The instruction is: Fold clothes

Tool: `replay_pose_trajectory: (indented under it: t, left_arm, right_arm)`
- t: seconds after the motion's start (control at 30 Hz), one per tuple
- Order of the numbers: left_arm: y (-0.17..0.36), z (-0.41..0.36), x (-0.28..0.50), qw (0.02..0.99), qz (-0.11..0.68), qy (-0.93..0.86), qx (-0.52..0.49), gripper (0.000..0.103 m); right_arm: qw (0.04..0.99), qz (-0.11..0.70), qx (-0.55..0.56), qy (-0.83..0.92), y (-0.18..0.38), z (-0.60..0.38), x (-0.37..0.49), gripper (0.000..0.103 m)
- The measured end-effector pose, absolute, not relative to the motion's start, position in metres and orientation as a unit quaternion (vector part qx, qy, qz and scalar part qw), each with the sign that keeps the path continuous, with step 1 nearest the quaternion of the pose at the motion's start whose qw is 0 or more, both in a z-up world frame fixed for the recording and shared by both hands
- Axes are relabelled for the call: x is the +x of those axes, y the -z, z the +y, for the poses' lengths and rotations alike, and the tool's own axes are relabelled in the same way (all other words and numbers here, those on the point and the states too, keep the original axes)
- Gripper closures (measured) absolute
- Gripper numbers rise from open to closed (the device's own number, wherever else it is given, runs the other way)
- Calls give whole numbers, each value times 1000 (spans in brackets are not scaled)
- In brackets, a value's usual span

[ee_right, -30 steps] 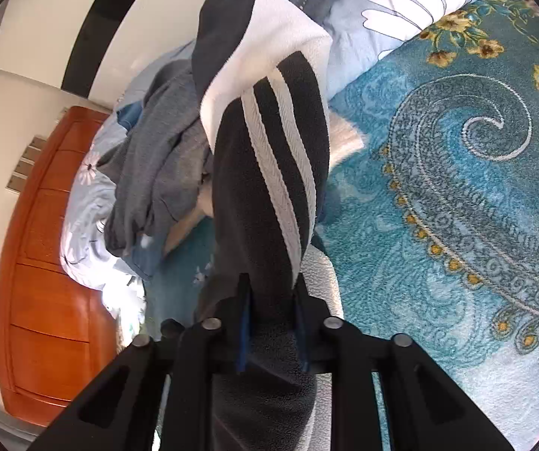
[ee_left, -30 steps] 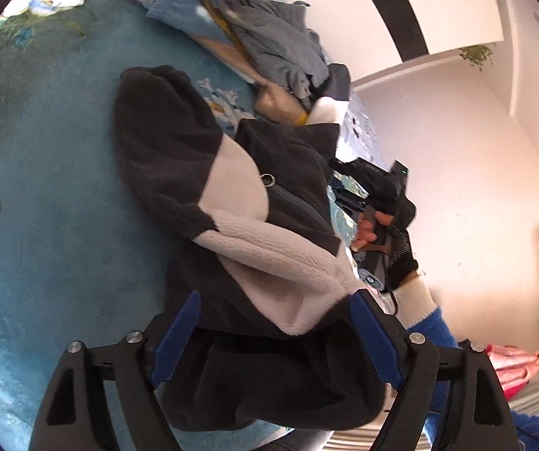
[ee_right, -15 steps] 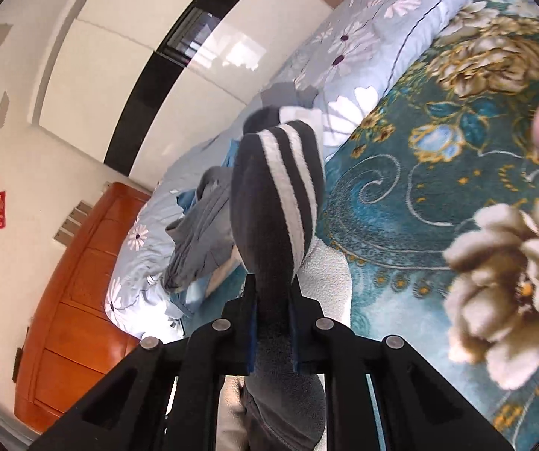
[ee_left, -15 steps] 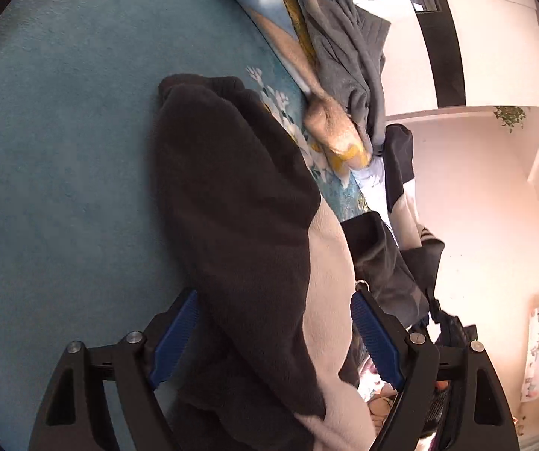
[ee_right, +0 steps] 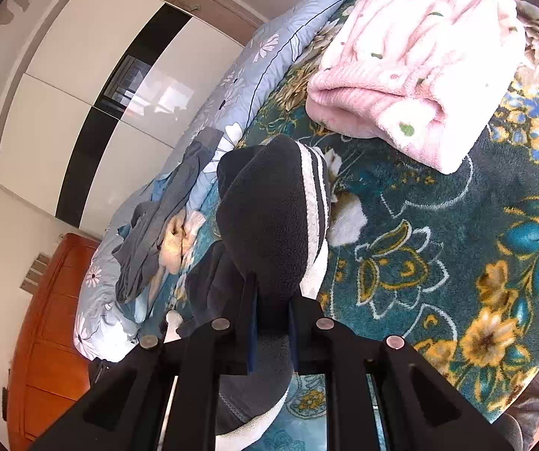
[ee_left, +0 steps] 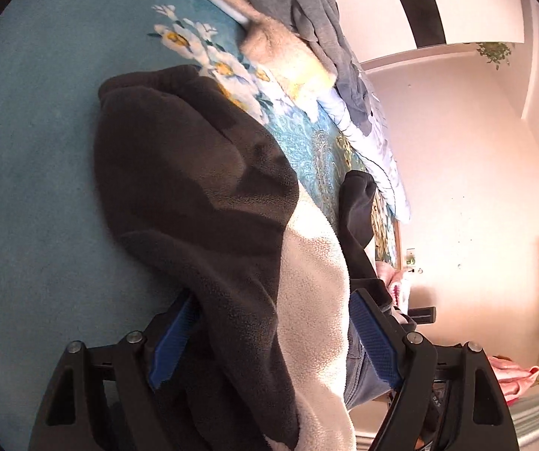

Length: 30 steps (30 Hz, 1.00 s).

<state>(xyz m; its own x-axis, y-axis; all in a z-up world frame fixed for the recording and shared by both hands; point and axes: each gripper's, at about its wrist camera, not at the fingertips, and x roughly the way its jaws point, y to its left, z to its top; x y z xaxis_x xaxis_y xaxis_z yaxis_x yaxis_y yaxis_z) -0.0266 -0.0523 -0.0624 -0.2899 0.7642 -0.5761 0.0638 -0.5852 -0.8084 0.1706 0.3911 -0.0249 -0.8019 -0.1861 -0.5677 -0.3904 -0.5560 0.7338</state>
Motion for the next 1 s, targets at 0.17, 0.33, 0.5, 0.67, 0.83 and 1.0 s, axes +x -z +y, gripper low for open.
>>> replay_pose_trajectory:
  t: [0.17, 0.33, 0.5, 0.67, 0.83, 1.0]
  left_arm:
    - [46, -59, -24, 213, -343, -744, -532, 91]
    - [14, -90, -9, 197, -363, -776, -476, 94]
    - [-41, -166, 2, 160, -376, -829, -381, 94]
    - [-81, -259, 34, 92, -393, -863, -303, 94]
    - [-62, -305, 55, 28, -378, -869, -317, 94]
    - [7, -307, 72, -24, -365, -840, -400, 94]
  right_arm:
    - [59, 440, -318, -838, 17, 387, 165, 88]
    - [56, 432, -324, -840, 17, 385, 171, 88]
    - [50, 430, -328, -840, 18, 384, 178, 88]
    - [36, 430, -333, -838, 20, 377, 180, 88]
    - [14, 423, -353, -835, 27, 360, 176, 87]
    - [30, 424, -383, -820, 45, 360, 181, 86]
